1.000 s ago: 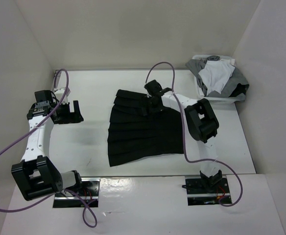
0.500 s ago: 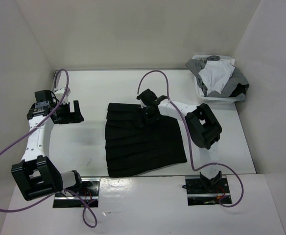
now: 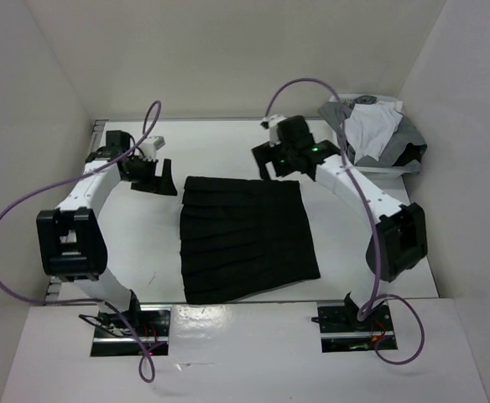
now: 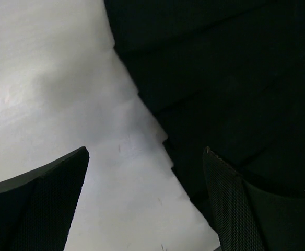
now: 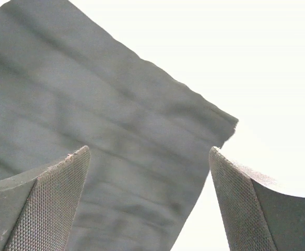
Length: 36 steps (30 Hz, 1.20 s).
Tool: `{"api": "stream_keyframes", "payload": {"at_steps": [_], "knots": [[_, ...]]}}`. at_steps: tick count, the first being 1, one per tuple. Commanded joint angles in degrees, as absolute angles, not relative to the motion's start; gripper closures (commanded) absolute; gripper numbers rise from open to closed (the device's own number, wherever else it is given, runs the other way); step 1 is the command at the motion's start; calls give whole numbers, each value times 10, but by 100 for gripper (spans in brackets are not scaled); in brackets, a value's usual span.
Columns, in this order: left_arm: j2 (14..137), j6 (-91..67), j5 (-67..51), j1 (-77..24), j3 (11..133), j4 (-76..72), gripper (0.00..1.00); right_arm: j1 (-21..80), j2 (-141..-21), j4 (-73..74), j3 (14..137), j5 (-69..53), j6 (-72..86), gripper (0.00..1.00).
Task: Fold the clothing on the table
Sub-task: Flatten the skirt out, then fold the skirt
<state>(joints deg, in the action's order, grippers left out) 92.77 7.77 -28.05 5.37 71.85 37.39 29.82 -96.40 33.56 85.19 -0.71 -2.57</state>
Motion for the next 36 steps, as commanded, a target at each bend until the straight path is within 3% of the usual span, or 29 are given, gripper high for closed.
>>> {"api": "stream_keyframes", "payload": {"at_steps": [1,11,30,36], "knots": [[990,95,-342,44,774,341,5,198,-931,365,799,-37,-68,4],[1152,95,-414,33,850,296,9,67,-807,377,695,-88,-91,4],[1281,95,-402,-2,940,283,12,-7,-758,409,671,-134,-102,4],[1287,107,-396,-13,919,288,23,-7,-770,409,671,-139,-102,4]]}}
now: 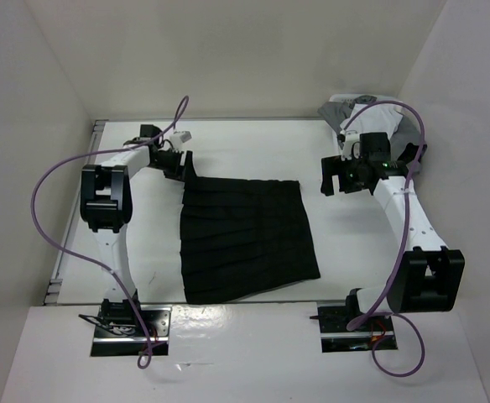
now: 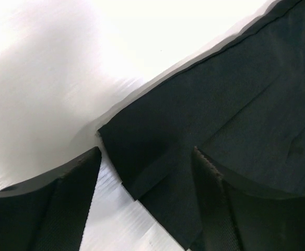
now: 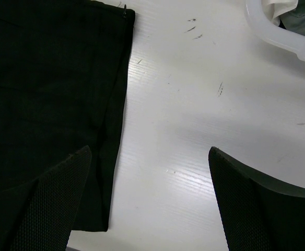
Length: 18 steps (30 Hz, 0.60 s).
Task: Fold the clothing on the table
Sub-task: Fold the skirt
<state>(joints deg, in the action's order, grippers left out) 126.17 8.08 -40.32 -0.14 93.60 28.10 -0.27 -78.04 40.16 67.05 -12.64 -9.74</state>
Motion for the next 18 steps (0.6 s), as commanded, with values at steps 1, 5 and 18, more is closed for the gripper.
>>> {"api": "stream_keyframes", "payload": {"at_steps": [1,5,18], "knots": [[1287,114,-396,-18,919,295,25,-7,-776,403,671,-139,-102,4],[1287,135,-396,-24,907,308,28,-7,-787,403,671,-144,-102,4],[1269,178,-391,-24,883,370,72,-7,-835,398,693,-191,-107,4]]}}
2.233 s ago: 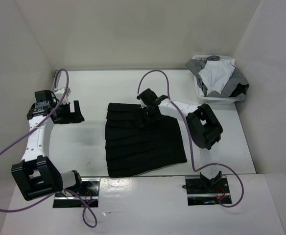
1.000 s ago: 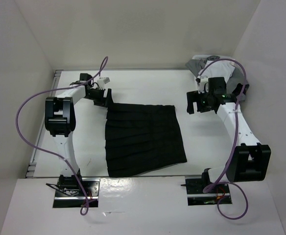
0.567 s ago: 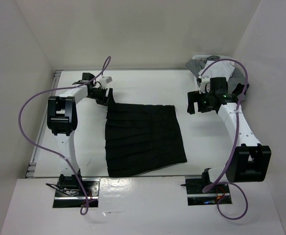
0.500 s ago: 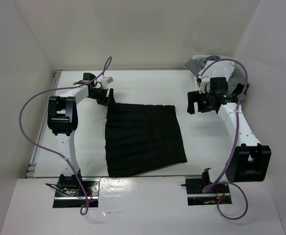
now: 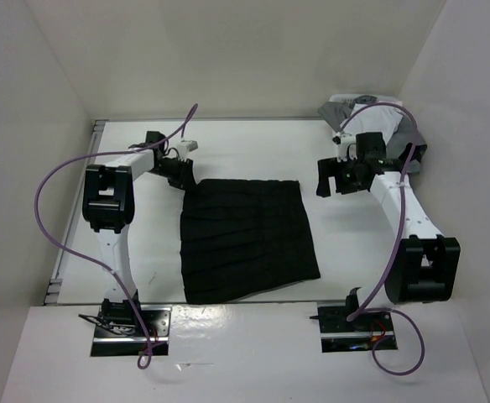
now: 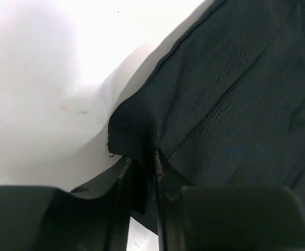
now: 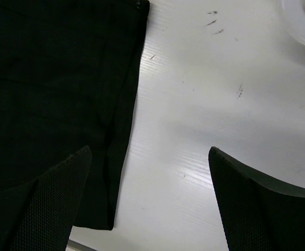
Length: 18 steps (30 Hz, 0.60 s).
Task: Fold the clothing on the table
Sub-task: Fold the skirt
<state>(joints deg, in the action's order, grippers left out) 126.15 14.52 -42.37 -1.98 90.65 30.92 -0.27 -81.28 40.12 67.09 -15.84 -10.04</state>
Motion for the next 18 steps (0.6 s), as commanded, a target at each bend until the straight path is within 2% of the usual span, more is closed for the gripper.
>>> {"api": "stream_keyframes", "payload": {"at_steps": [1,7,18], "knots": [[1264,178,-391,-24,883,370,74,-7,-844,392,693,-198,-107,4],[1247,178,-384,-29,889,375,83,6,-937,363,734,-226,-124,5],[1206,172,-347,-29,878,365,84,43,-1070,294,802,-236,-155,6]]}}
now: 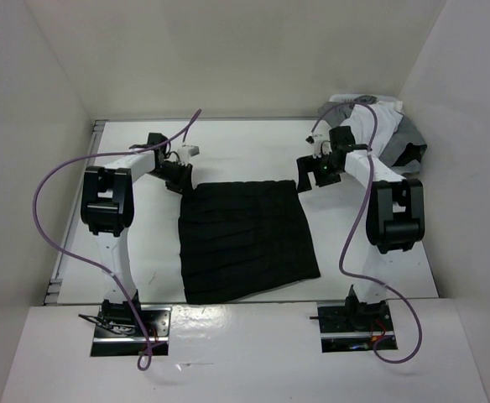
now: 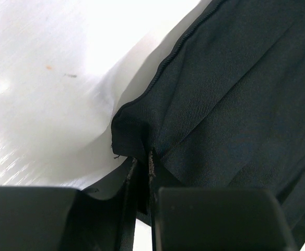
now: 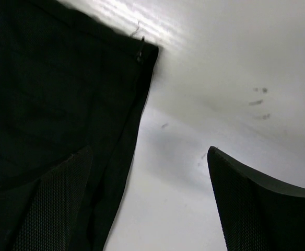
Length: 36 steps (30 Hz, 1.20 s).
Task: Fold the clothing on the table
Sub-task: Fold the skirt
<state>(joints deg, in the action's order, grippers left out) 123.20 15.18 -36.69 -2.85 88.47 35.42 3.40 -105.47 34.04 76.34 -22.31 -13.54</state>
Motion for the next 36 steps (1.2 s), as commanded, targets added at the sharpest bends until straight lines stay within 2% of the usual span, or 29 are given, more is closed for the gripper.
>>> {"api": "stream_keyframes", "payload": {"at_steps": [1,12,36], "knots": [[1206,172,-347,-29,878,365,84,49,-1088,287,816,-229,-155,6],[1201,162,-323,-40,896,365,84,82,-1176,270,919,-201,-184,6],[1227,162,-302,-67,945,375,84,136,-1211,305,904,-185,-249,18]]}}
